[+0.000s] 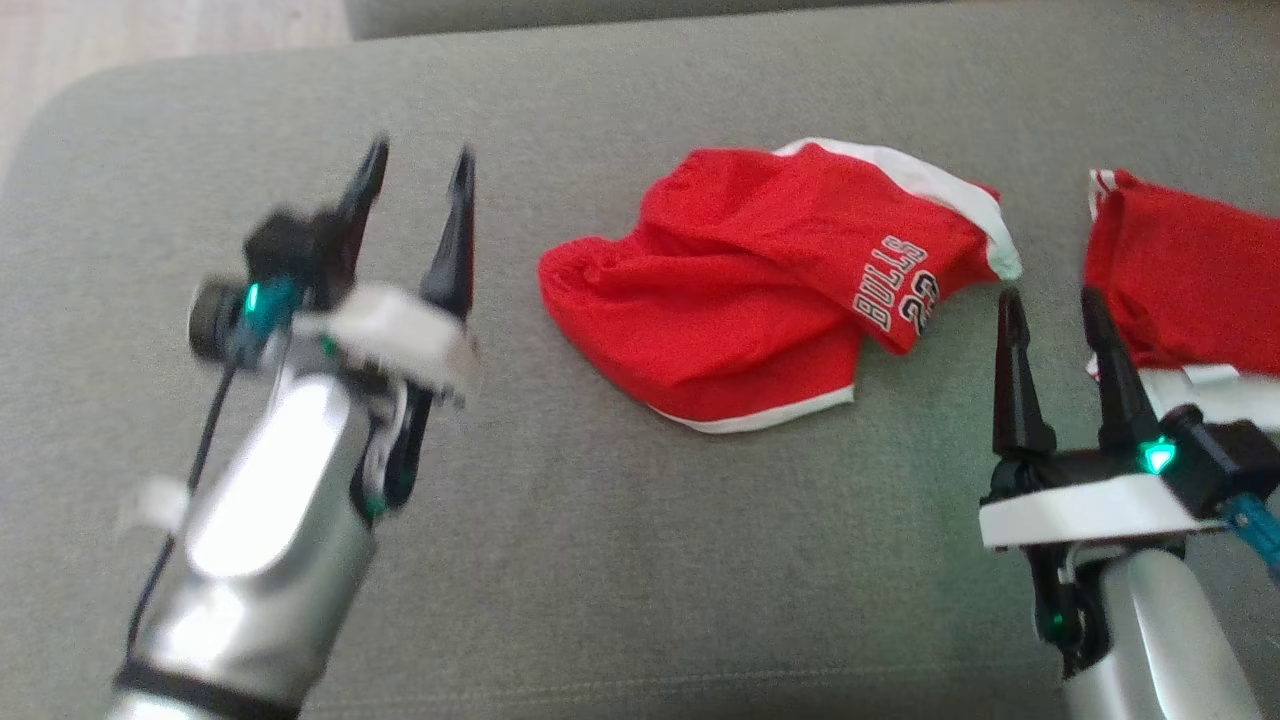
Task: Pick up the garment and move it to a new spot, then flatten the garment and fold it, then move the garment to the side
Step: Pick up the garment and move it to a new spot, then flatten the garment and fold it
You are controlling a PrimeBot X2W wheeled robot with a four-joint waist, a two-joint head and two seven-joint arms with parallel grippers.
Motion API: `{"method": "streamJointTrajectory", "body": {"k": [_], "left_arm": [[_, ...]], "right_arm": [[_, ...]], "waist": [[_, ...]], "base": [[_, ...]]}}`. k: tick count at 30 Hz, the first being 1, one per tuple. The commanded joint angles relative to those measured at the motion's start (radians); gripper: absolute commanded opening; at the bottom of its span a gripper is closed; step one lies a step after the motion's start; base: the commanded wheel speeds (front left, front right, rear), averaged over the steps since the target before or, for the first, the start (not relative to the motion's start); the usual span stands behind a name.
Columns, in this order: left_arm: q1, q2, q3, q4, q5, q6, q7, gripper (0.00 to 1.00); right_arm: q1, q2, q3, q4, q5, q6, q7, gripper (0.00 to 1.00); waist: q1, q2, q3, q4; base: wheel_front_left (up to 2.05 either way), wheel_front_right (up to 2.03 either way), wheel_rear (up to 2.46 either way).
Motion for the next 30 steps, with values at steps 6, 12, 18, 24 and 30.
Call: {"method": "streamJointTrajectory", "body": {"k": [6, 12, 18, 24, 30], "left_arm": [[0.222, 0.037, 0.121, -0.174, 0.024, 0.042, -0.006, 1.00], [0.335, -0.004, 0.181, -0.248, 0.059, 0.035, -0.006, 1.00], [0.349, -0.031, 0.193, -0.252, 0.095, 0.006, -0.006, 1.00], [0.351, -0.058, 0.204, -0.231, 0.128, -0.026, -0.006, 1.00], [0.342, -0.075, 0.218, -0.212, 0.148, -0.047, -0.006, 1.00]], "right_arm": [[0.046, -0.003, 0.019, 0.005, -0.009, 0.006, -0.011, 1.00], [0.065, -0.003, 0.026, 0.028, -0.009, 0.006, -0.011, 1.00], [0.059, -0.003, 0.039, 0.079, 0.007, 0.006, 0.025, 1.00], [-0.005, -0.003, 0.063, 0.217, 0.070, 0.006, 0.105, 1.00], [-0.089, -0.003, 0.065, 0.354, 0.127, 0.006, 0.113, 1.00]], "waist": [[0.0000, -0.0001, -0.067, 0.066], [0.0000, -0.0001, -0.068, 0.084], [0.0000, -0.0001, -0.056, 0.102], [0.0000, -0.0001, -0.020, 0.136], [0.0000, -0.0001, 0.014, 0.171]], "base": [[0.00, 0.00, 0.00], [0.00, 0.00, 0.00], [0.00, 0.00, 0.00], [0.00, 0.00, 0.00], [0.00, 0.00, 0.00]]}}
